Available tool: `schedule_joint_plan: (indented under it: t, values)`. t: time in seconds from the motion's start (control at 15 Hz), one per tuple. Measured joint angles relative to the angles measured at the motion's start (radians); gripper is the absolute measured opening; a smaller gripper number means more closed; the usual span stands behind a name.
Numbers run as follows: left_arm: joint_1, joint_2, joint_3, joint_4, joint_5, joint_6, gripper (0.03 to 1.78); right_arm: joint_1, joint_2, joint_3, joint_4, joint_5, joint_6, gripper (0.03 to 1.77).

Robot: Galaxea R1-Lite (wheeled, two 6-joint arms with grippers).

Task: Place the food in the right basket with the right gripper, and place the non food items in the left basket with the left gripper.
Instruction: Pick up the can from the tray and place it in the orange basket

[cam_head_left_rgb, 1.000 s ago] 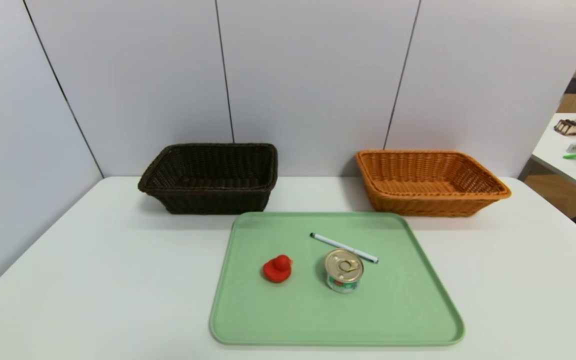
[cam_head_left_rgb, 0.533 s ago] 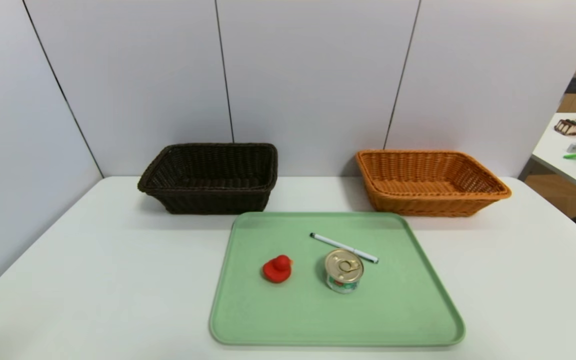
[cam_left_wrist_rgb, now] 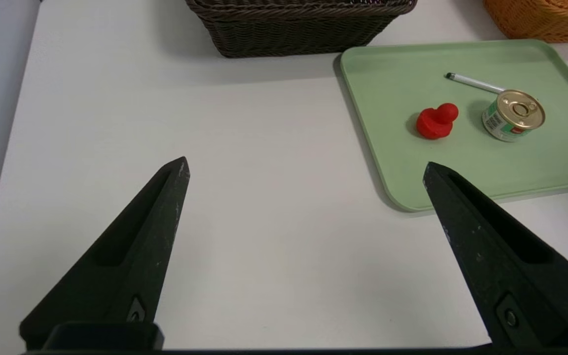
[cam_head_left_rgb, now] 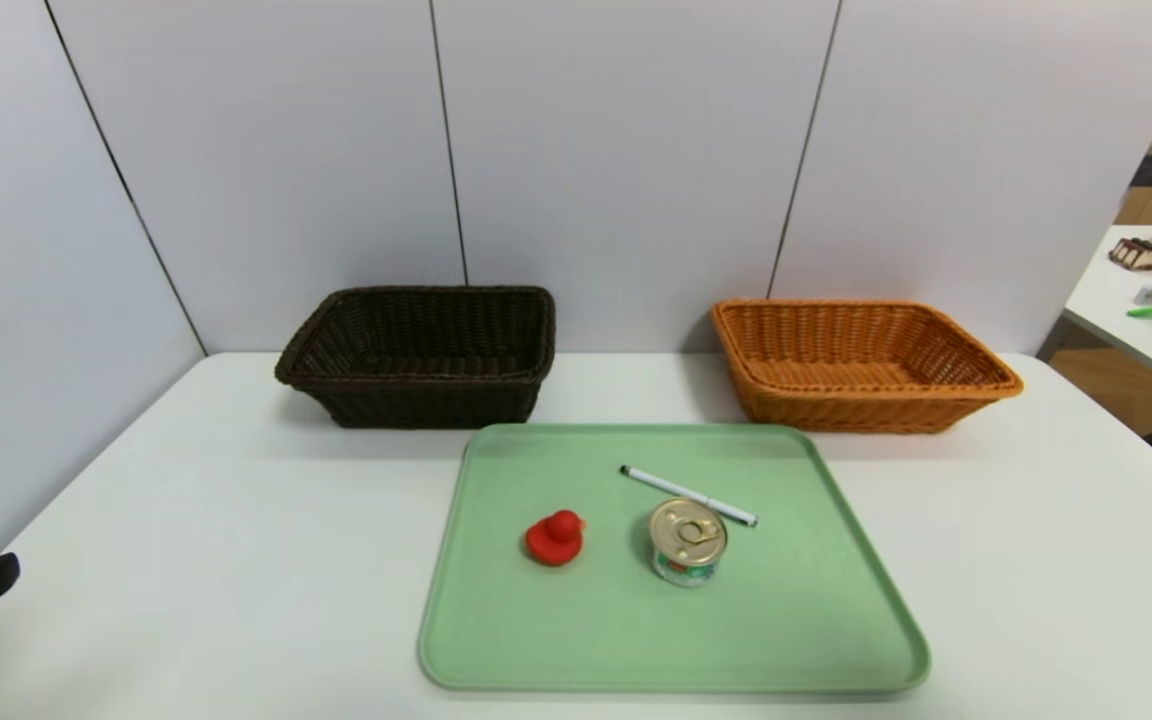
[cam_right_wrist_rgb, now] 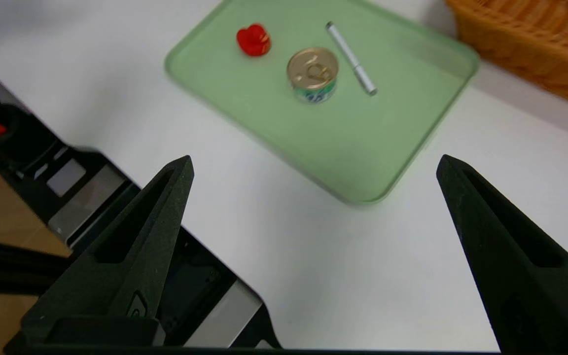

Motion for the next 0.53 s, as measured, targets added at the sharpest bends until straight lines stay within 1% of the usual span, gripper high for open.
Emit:
schedule_joint_plan:
  t: [0.2,0.33,0.47,0.53]
  values:
    - [-0.037,0.052,0.016,0.005,-0.004,0.000,1.69,0.143,0.076,0.082,-0.024,-0.050,0.014,1.70]
    - [-0.065,0.098,0.019,0.000,-0.003,0.000,1.69,0.221,0.148,0.117,-0.106,-0.082,0.028,1.70]
    - [-0.101,0.148,0.017,-0.008,0.014,-0.003,1.69,0.264,0.224,0.131,-0.198,-0.109,0.035,1.71]
    - [-0.112,0.178,0.016,-0.026,0.033,-0.005,1.69,0.278,0.266,0.135,-0.240,-0.124,0.041,1.71]
